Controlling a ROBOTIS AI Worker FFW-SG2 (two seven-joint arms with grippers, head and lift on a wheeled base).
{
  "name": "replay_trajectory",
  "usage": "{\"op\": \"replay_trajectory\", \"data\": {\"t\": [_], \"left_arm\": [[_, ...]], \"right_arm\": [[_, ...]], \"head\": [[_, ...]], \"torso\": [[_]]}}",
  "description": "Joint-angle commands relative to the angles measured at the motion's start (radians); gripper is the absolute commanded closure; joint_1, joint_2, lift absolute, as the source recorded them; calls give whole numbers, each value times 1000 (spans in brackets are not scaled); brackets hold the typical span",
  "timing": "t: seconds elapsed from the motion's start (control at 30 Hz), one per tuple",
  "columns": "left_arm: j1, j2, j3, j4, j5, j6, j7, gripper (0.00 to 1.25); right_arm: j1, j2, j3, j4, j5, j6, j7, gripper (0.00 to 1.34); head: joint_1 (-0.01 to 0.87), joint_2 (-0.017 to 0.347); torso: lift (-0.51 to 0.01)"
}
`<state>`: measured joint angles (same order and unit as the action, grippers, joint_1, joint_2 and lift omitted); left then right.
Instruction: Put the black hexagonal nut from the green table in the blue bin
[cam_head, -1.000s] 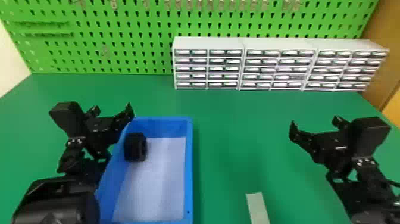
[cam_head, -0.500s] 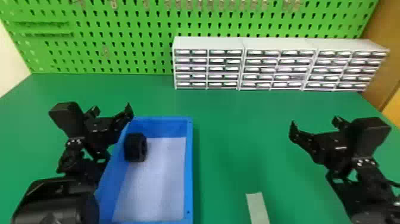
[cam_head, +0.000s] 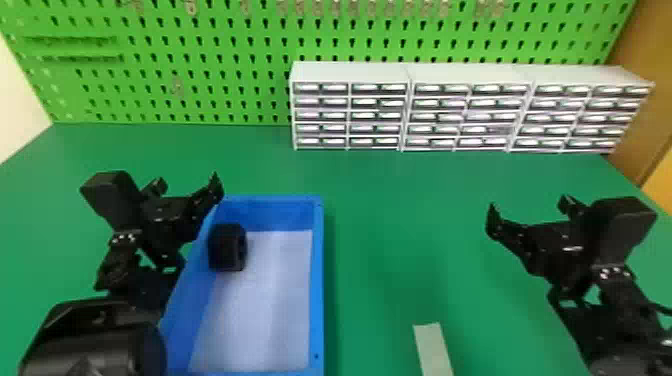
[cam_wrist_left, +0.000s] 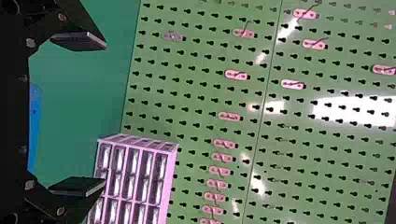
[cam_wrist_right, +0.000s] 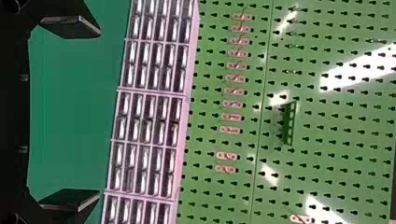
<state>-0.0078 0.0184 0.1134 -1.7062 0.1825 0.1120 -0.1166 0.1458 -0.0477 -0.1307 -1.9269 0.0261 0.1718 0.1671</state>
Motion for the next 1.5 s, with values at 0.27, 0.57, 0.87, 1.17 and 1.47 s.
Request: {"op": "replay_trajectory", "data": {"t": [0.27, 0.57, 0.87, 1.17, 1.47], "left_arm": [[0, 0, -4, 0, 0, 0, 0, 240], [0, 0, -3, 0, -2, 0, 0, 240], [2, 0, -3, 0, 0, 0, 0, 240], [2, 0, 0, 0, 0, 0, 0, 240], [-3, 0, 2, 0, 0, 0, 0, 240]], "right_arm": [[0, 0, -3, 0, 0, 0, 0, 94], [-3, 0, -1, 2, 0, 0, 0, 94], [-2, 0, -1, 3, -3, 0, 0, 94], [0, 0, -3, 3, -8, 0, 0, 94], [0, 0, -1, 3, -8, 0, 0, 94]], "head": [[686, 51], [686, 51], [686, 51], [686, 51], [686, 51]], "torso": [[-97], [-97], [-97], [-97], [-97]]}}
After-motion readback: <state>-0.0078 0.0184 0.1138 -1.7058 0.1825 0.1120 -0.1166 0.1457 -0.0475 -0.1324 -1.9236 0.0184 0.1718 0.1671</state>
